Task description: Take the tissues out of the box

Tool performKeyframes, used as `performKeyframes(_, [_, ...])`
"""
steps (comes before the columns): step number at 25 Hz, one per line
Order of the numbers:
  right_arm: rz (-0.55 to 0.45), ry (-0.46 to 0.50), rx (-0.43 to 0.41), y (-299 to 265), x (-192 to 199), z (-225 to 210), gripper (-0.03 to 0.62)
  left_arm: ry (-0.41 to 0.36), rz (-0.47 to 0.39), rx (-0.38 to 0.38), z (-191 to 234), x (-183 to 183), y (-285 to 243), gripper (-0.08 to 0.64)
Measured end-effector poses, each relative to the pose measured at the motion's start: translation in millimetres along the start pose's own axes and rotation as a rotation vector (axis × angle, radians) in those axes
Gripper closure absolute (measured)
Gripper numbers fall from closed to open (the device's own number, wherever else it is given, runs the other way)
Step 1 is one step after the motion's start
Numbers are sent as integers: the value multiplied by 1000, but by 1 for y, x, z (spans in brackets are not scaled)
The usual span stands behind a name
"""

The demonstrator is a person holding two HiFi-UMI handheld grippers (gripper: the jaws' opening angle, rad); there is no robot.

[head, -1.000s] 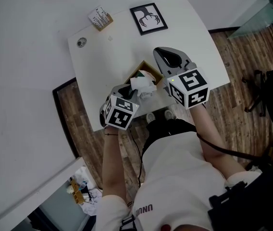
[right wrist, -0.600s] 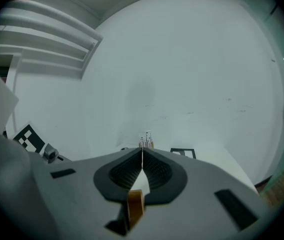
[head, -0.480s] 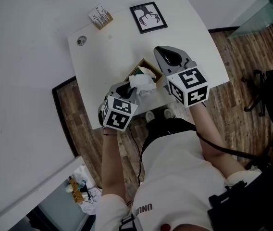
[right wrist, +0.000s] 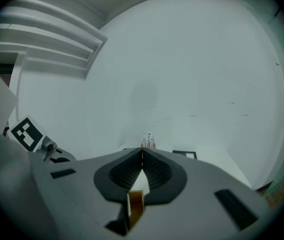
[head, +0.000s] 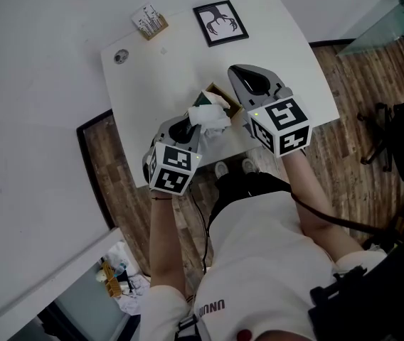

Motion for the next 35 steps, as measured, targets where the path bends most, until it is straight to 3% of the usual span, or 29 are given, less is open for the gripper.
performKeyframes(35, [4, 8, 5, 2, -1, 2, 572, 27, -200, -45, 5, -11, 26, 480])
Point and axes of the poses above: the fingertips, and each gripper's own axes: y backward along the fingers, z to its left, x out of its underside, the point moved 8 cm from there along y, backward along the fingers, and after that the axes turned 11 degrees about y, right-handed, at the moved point
